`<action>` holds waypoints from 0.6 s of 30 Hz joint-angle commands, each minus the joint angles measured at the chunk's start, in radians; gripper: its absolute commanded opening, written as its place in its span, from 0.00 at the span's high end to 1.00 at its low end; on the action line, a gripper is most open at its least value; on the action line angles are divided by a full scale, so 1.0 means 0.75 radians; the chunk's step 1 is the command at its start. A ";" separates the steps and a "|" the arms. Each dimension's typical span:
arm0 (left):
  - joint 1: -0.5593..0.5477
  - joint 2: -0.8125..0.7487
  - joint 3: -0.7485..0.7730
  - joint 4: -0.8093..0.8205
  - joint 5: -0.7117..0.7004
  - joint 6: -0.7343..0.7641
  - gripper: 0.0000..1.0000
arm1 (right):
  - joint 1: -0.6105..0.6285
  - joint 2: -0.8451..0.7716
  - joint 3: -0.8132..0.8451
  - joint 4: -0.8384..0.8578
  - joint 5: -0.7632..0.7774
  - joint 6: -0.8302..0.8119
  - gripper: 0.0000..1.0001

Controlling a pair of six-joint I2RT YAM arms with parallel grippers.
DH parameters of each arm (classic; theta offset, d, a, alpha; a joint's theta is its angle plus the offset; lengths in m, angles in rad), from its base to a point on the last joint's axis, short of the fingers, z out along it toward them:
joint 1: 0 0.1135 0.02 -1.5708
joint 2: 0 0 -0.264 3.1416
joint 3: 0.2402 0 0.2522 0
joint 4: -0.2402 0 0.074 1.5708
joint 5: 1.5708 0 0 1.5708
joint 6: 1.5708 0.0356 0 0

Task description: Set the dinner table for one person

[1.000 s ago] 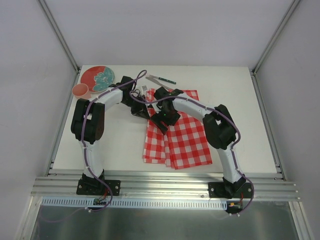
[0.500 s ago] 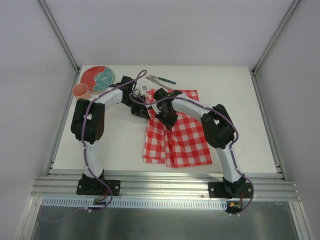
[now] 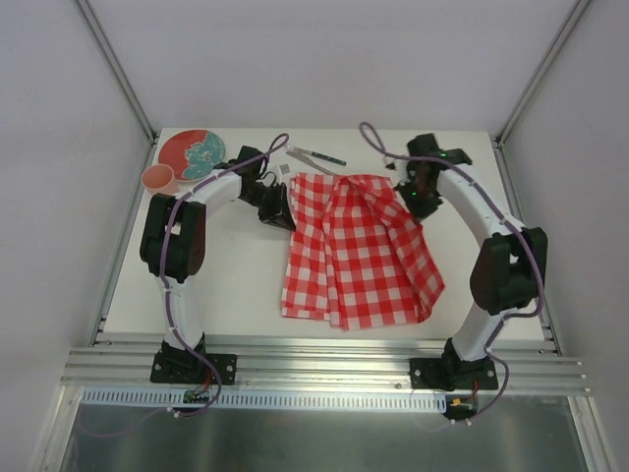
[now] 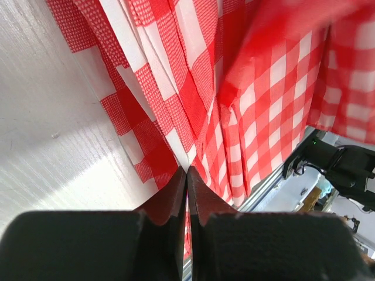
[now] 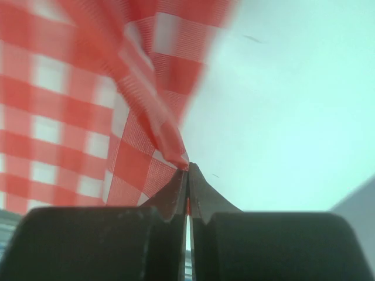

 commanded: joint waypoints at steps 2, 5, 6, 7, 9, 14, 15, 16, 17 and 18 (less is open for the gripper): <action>0.001 0.023 0.037 -0.005 0.019 0.004 1.00 | -0.306 -0.107 -0.117 -0.105 0.084 -0.055 0.99; -0.003 0.031 0.039 -0.005 0.017 0.006 1.00 | -0.432 -0.091 -0.239 -0.064 0.112 -0.073 0.93; -0.005 0.033 0.043 -0.005 0.019 0.008 1.00 | -0.444 -0.061 -0.278 -0.052 0.133 -0.079 0.84; -0.007 0.035 0.045 -0.003 0.019 0.008 1.00 | -0.444 -0.044 -0.307 -0.052 0.179 -0.085 0.80; -0.011 0.037 0.055 -0.005 0.017 0.010 1.00 | -0.479 -0.038 -0.366 -0.024 0.229 -0.088 0.78; -0.017 0.029 0.062 -0.005 0.008 0.012 1.00 | -0.448 -0.203 -0.169 -0.021 0.184 -0.059 0.29; -0.015 0.029 0.062 -0.005 0.006 0.014 1.00 | -0.418 -0.236 -0.085 0.003 0.176 -0.071 0.21; -0.015 0.027 0.060 -0.007 0.006 0.014 1.00 | -0.383 -0.301 -0.060 0.026 0.178 -0.083 0.20; -0.017 0.027 0.056 -0.007 0.004 0.016 1.00 | -0.296 -0.336 -0.042 0.052 0.170 -0.100 0.20; -0.015 0.025 0.056 -0.007 0.004 0.016 1.00 | -0.242 -0.369 -0.031 0.127 0.186 -0.118 0.18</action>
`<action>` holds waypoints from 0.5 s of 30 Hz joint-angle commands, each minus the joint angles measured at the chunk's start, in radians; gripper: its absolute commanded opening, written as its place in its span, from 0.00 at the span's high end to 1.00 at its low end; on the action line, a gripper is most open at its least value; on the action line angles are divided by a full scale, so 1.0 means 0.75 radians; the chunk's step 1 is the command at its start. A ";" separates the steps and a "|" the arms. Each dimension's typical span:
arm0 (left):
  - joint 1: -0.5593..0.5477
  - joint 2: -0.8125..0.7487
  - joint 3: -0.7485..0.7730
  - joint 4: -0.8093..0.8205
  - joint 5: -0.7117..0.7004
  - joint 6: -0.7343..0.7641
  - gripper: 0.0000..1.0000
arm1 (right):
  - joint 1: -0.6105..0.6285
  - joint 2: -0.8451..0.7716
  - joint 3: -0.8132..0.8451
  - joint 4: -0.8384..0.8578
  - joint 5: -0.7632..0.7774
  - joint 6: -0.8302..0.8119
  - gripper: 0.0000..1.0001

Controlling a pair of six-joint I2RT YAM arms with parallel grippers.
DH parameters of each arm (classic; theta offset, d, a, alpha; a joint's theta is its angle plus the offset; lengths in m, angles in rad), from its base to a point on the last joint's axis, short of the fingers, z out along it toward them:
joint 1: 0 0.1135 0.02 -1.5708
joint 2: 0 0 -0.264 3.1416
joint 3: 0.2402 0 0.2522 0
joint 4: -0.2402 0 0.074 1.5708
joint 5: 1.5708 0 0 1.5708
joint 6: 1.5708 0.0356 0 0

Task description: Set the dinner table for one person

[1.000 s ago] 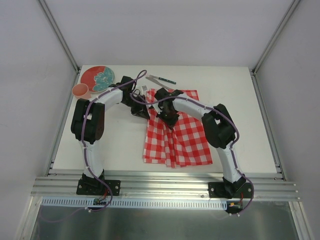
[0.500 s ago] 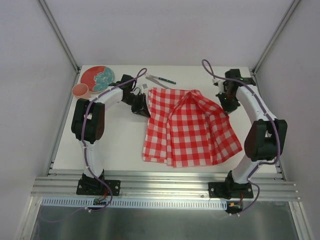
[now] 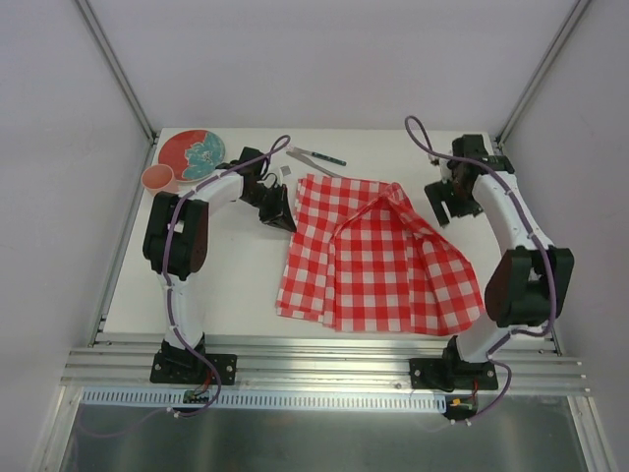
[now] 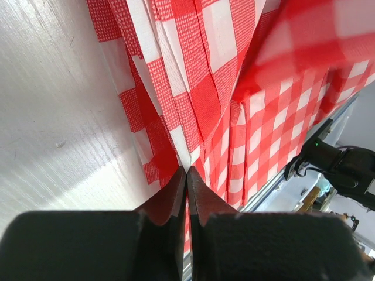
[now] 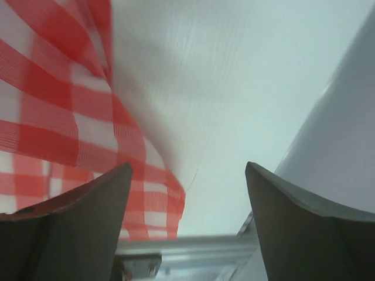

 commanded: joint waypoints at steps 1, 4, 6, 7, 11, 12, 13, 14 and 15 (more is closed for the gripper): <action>-0.014 -0.022 0.035 -0.005 0.003 0.017 1.00 | 0.258 -0.250 0.122 0.154 0.020 -0.058 0.13; -0.014 -0.030 0.033 -0.007 -0.007 0.019 1.00 | 0.442 -0.314 0.143 0.220 -0.242 -0.060 0.07; -0.014 -0.030 0.031 -0.007 -0.009 0.015 1.00 | 0.535 -0.225 0.165 0.187 -0.321 -0.032 0.05; -0.014 -0.032 0.029 -0.007 -0.007 0.013 1.00 | 0.590 -0.169 0.228 0.157 -0.414 0.033 0.04; -0.012 -0.048 0.019 -0.007 -0.012 0.005 1.00 | 0.684 0.201 0.404 0.015 -0.467 0.203 0.09; -0.010 -0.052 0.015 -0.007 -0.009 0.001 1.00 | 0.703 0.274 0.403 0.035 -0.479 0.191 0.10; -0.004 -0.064 0.007 -0.007 -0.007 -0.001 1.00 | 0.750 0.303 0.395 0.054 -0.463 0.165 0.11; -0.002 -0.069 -0.008 -0.007 -0.003 -0.004 1.00 | 0.770 0.334 0.401 0.066 -0.434 0.138 0.11; 0.002 -0.077 -0.016 -0.007 -0.001 -0.006 1.00 | 0.781 0.415 0.419 0.054 -0.428 0.138 0.11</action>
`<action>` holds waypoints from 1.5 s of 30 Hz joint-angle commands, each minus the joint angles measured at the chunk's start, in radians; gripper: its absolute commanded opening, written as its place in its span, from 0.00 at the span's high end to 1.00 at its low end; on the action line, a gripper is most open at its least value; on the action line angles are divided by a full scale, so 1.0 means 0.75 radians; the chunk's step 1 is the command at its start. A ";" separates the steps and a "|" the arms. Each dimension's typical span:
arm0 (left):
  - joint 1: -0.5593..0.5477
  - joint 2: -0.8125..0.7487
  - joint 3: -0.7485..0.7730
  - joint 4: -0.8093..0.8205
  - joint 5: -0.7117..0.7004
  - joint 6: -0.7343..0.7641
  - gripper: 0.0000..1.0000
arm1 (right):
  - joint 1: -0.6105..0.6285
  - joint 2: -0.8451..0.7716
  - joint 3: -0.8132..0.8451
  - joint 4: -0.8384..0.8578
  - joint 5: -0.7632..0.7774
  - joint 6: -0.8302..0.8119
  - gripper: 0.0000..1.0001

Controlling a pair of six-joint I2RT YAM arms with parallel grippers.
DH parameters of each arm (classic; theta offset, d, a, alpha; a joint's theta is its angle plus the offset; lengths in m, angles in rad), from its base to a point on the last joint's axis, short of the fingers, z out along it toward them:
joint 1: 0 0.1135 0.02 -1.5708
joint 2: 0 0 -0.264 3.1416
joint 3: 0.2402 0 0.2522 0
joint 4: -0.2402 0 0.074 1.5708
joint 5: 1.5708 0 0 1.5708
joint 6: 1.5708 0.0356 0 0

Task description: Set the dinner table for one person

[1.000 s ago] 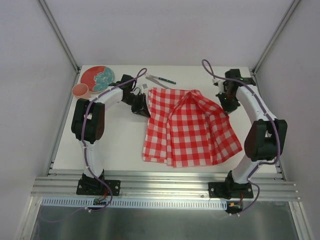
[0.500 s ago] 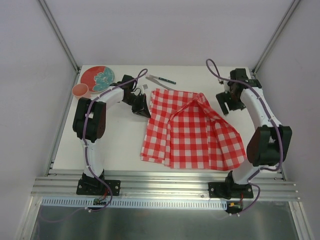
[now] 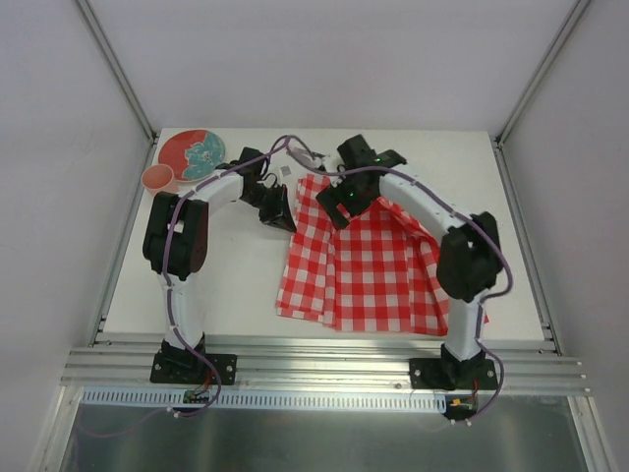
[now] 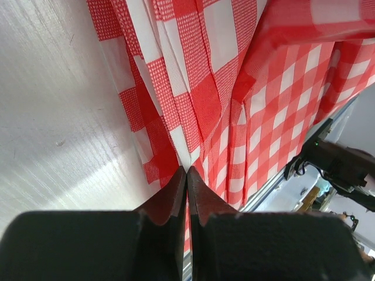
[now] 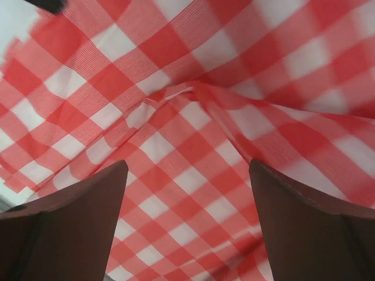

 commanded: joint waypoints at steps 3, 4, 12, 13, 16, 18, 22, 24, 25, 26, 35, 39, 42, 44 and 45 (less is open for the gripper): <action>0.009 -0.090 -0.032 -0.008 0.008 -0.009 1.00 | 0.075 0.191 0.056 -0.116 -0.059 0.060 0.13; 0.009 -0.094 -0.032 -0.008 0.008 -0.011 1.00 | 0.093 0.226 0.064 -0.116 -0.061 0.052 0.13; 0.027 -0.104 -0.030 0.005 0.014 -0.025 1.00 | 0.197 0.298 0.101 -0.120 -0.050 0.060 0.18; 0.027 -0.100 -0.030 0.005 0.016 -0.028 1.00 | 0.224 0.291 0.078 -0.118 -0.050 0.066 0.18; 0.030 -0.092 -0.022 0.009 0.028 -0.040 1.00 | 0.267 0.279 0.025 -0.112 -0.061 0.076 0.19; 0.032 -0.090 -0.015 0.011 0.032 -0.048 1.00 | 0.281 0.279 0.007 -0.102 -0.057 0.089 0.20; 0.036 -0.090 -0.015 0.015 0.041 -0.058 1.00 | 0.290 0.295 -0.006 -0.087 -0.018 0.083 0.20; 0.038 -0.088 -0.015 0.017 0.047 -0.060 1.00 | 0.288 0.304 -0.002 -0.091 -0.003 0.070 0.21; 0.038 -0.088 -0.019 0.017 0.047 -0.064 1.00 | 0.284 0.304 0.000 -0.091 0.007 0.066 0.24; 0.038 -0.088 -0.020 0.019 0.049 -0.062 1.00 | 0.282 0.306 -0.010 -0.091 0.015 0.062 0.25; 0.038 -0.084 -0.019 0.025 0.047 -0.066 1.00 | 0.269 0.308 -0.098 -0.063 -0.003 0.044 0.64; 0.038 -0.088 -0.028 0.027 0.049 -0.064 1.00 | 0.267 0.310 -0.092 -0.061 0.019 0.031 1.00; 0.040 -0.090 -0.026 0.025 0.047 -0.060 1.00 | 0.227 0.218 -0.100 -0.089 0.078 0.009 1.00; 0.040 -0.092 -0.026 0.027 0.043 -0.058 1.00 | 0.184 0.142 -0.145 -0.130 0.123 -0.022 1.00; 0.040 -0.090 -0.026 0.025 0.043 -0.058 1.00 | 0.125 0.039 -0.171 -0.142 0.138 -0.030 1.00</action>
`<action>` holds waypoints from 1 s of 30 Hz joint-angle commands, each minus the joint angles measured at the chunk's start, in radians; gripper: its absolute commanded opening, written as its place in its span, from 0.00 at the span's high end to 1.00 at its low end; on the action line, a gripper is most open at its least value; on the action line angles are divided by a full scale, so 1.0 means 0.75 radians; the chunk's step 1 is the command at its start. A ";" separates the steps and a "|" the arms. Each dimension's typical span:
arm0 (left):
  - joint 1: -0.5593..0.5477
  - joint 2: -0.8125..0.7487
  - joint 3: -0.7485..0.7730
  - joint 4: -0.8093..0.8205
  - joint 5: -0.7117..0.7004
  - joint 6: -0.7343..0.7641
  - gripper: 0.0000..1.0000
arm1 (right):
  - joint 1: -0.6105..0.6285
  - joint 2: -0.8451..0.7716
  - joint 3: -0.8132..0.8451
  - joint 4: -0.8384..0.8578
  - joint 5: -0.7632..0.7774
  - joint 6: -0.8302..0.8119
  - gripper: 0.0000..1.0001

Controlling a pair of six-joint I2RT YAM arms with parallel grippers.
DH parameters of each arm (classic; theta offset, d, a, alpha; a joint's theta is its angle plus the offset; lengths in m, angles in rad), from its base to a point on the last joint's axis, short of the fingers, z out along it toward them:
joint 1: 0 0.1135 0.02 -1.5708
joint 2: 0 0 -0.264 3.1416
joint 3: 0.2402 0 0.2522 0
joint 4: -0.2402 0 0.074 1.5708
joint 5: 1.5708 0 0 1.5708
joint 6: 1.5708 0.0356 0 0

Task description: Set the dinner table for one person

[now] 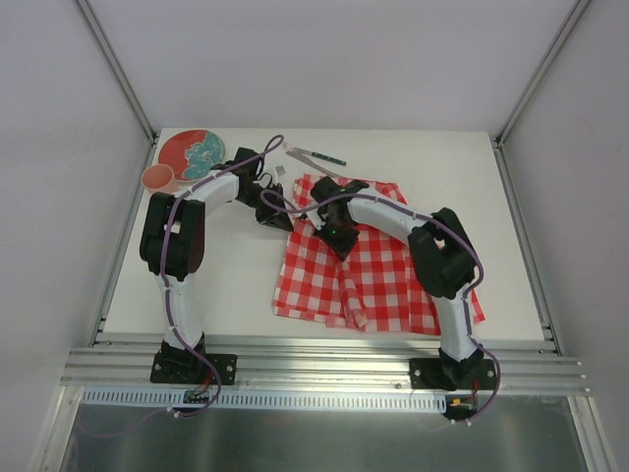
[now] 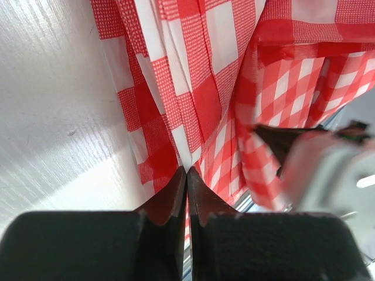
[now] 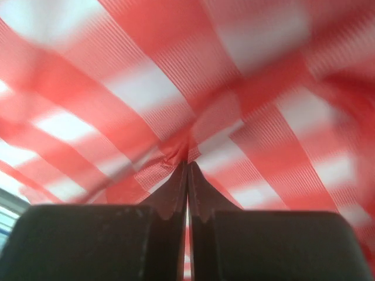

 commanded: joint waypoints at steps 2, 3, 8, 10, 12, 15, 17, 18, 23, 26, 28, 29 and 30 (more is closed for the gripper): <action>0.005 -0.065 0.009 0.015 0.028 0.000 1.00 | -0.183 -0.357 -0.117 -0.133 0.125 -0.069 1.00; 0.005 -0.061 0.013 0.013 0.028 0.000 1.00 | -0.275 -0.406 -0.136 -0.158 0.129 -0.085 1.00; 0.005 -0.046 0.036 0.015 0.024 0.004 1.00 | -0.564 -0.637 -0.248 -0.330 0.227 -0.120 0.99; 0.005 -0.036 0.042 0.013 0.026 0.004 1.00 | -0.680 -0.709 -0.312 -0.306 0.302 -0.120 0.99; 0.005 -0.032 0.046 0.013 0.024 0.006 1.00 | -0.772 -0.734 -0.354 -0.295 0.368 -0.106 0.99; 0.005 -0.032 0.044 0.013 0.024 0.006 1.00 | -0.809 -0.722 -0.385 -0.322 0.411 -0.086 0.87; 0.005 -0.036 0.044 0.015 0.020 0.008 1.00 | -0.809 -0.728 -0.404 -0.318 0.452 -0.086 0.54; 0.005 -0.042 0.040 0.013 0.020 0.010 1.00 | -0.809 -0.734 -0.392 -0.322 0.493 -0.082 0.14; 0.005 -0.073 0.015 0.011 0.006 0.025 1.00 | -0.805 -0.744 -0.086 -0.389 0.462 -0.035 0.03; 0.005 -0.101 -0.013 0.011 -0.002 0.035 1.00 | -0.773 -0.758 0.040 -0.381 0.250 0.000 0.03; 0.005 -0.126 -0.040 0.009 -0.012 0.039 1.00 | -0.718 -0.724 0.054 -0.357 0.033 0.004 0.03; 0.005 -0.134 -0.048 0.005 -0.010 0.041 1.00 | -0.697 -0.695 0.052 -0.346 -0.038 0.010 0.03; 0.007 -0.157 -0.071 0.003 -0.014 0.039 1.00 | -0.659 -0.648 0.056 -0.348 -0.156 0.023 0.03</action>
